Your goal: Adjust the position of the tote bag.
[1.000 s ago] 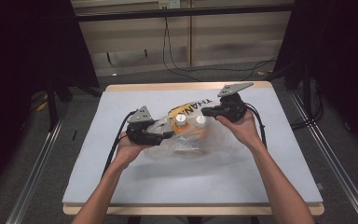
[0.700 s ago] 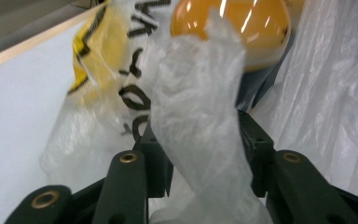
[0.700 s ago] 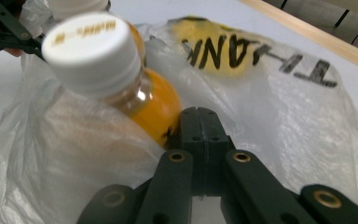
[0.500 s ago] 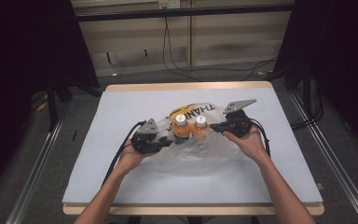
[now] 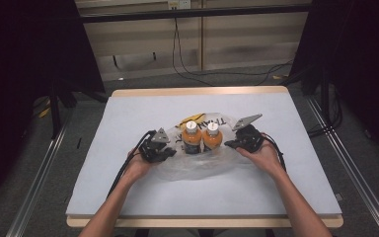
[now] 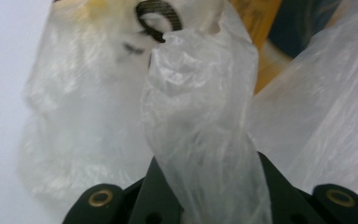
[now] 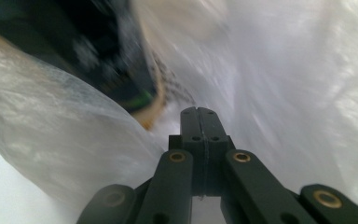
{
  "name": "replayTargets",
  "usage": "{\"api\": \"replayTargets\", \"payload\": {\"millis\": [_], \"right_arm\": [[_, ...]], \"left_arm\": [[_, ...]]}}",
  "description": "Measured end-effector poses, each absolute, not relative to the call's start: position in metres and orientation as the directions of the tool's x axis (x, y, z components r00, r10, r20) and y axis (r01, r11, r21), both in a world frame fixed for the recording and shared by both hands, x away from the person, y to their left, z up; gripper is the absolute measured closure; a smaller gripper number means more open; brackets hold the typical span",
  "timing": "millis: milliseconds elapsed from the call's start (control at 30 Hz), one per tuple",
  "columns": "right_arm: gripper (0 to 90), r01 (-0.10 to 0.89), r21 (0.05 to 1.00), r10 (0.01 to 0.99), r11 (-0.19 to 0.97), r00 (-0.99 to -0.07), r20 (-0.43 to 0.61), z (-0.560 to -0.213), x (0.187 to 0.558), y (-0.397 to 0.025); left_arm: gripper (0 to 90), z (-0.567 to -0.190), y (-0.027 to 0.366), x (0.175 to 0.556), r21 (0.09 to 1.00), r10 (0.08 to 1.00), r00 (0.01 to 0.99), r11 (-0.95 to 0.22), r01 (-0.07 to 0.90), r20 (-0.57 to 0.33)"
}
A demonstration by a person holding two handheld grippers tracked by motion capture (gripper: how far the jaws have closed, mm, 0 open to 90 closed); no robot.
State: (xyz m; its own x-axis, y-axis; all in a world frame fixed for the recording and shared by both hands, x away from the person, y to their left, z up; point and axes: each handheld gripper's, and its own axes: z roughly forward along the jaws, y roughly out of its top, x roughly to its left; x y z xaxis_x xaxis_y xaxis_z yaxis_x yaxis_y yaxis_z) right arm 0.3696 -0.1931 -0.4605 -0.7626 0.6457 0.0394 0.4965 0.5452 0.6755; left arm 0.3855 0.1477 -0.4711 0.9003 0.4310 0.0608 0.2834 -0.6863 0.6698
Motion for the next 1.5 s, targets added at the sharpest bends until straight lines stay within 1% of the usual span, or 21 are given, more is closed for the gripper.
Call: {"api": "replayTargets", "payload": {"millis": [100,200,267,367,533,600,667,767,800,833,867,900,933,1033,1100,1167,1233,1267,1333,1433,1500], "right_arm": [[90.0,0.513,0.647,0.651,0.564,-0.758,0.034,-0.469,0.371,-0.197],[90.0,0.514,0.633,0.652,0.579,-0.758,0.019,-0.471,0.371,-0.198],[90.0,0.508,0.626,0.646,0.592,-0.763,0.009,-0.472,0.371,-0.198],[90.0,0.519,0.622,0.651,0.587,-0.758,0.018,-0.472,0.371,-0.199],[90.0,0.512,0.648,0.654,0.564,-0.756,0.028,-0.466,0.37,-0.2],[90.0,0.503,0.665,0.652,0.552,-0.757,0.032,-0.462,0.369,-0.201],[90.0,0.494,0.683,0.651,0.538,-0.758,0.036,-0.457,0.367,-0.202],[89.2,0.479,0.716,0.651,0.508,-0.757,0.044,-0.448,0.364,-0.204],[89.2,0.479,0.716,0.651,0.508,-0.757,0.044,-0.448,0.364,-0.204],[89.0,0.475,0.723,0.65,0.502,-0.758,0.047,-0.447,0.364,-0.205],[88.6,0.473,0.724,0.649,0.502,-0.759,0.046,-0.445,0.363,-0.205],[87.7,0.466,0.733,0.649,0.495,-0.76,0.044,-0.443,0.361,-0.205],[87.7,0.466,0.733,0.649,0.495,-0.76,0.044,-0.443,0.361,-0.205],[84.5,0.456,0.743,0.648,0.49,-0.761,0.039,-0.439,0.361,-0.205],[83.2,0.454,0.75,0.65,0.481,-0.759,0.042,-0.436,0.36,-0.207],[81.2,0.443,0.762,0.644,0.473,-0.764,0.044,-0.431,0.359,-0.208],[79.9,0.43,0.77,0.637,0.472,-0.77,0.04,-0.423,0.358,-0.208],[79.9,0.43,0.77,0.637,0.472,-0.77,0.04,-0.423,0.358,-0.208],[80.1,0.411,0.778,0.624,0.475,-0.781,0.032,-0.417,0.357,-0.206],[82.5,0.401,0.778,0.599,0.483,-0.8,0.041,-0.409,0.359,-0.202],[85.4,0.397,0.771,0.586,0.498,-0.81,0.038,-0.406,0.361,-0.198]], "left_arm": [[86.5,-0.47,0.157,0.389,0.649,0.426,0.902,-0.706,0.283,0.069],[86.5,-0.468,0.165,0.393,0.642,0.453,0.89,-0.699,0.317,0.054],[86.5,-0.468,0.171,0.394,0.66,0.47,0.882,-0.674,0.331,0.038],[86.3,-0.464,0.177,0.391,0.703,0.451,0.893,-0.633,0.324,-0.006],[84.3,-0.442,0.189,0.381,0.767,0.449,0.893,-0.568,0.3,-0.017],[74.3,-0.434,0.196,0.378,0.797,0.455,0.89,-0.521,0.305,-0.044],[73.7,-0.428,0.203,0.375,0.815,0.44,0.897,-0.506,0.281,-0.036],[57.3,-0.423,0.209,0.373,0.841,0.462,0.885,-0.457,0.29,-0.054],[57.3,-0.422,0.211,0.373,0.846,0.458,0.887,-0.449,0.287,-0.058],[53.9,-0.42,0.214,0.373,0.85,0.465,0.883,-0.44,0.289,-0.059],[46.6,-0.418,0.214,0.372,0.86,0.475,0.877,-0.416,0.297,-0.073],[37.5,-0.413,0.218,0.371,0.867,0.499,0.865,-0.405,0.291,-0.057],[34.0,-0.413,0.218,0.371,0.867,0.499,0.865,-0.405,0.291,-0.057],[30.4,-0.403,0.224,0.37,0.879,0.512,0.859,-0.396,0.267,-0.031],[27.3,-0.396,0.229,0.37,0.894,0.513,0.857,-0.361,0.265,-0.047],[27.5,-0.388,0.23,0.368,0.901,0.516,0.856,-0.359,0.245,-0.027],[32.4,-0.382,0.228,0.366,0.904,0.502,0.865,-0.362,0.228,-0.017],[32.4,-0.38,0.226,0.366,0.901,0.493,0.87,-0.381,0.208,0.008],[34.4,-0.374,0.219,0.364,0.905,0.475,0.88,-0.38,0.192,0.013],[43.1,-0.366,0.204,0.361,0.9,0.438,0.897,-0.412,0.146,0.055],[53.1,-0.364,0.193,0.362,0.887,0.378,0.923,-0.447,0.116,0.07]]}}
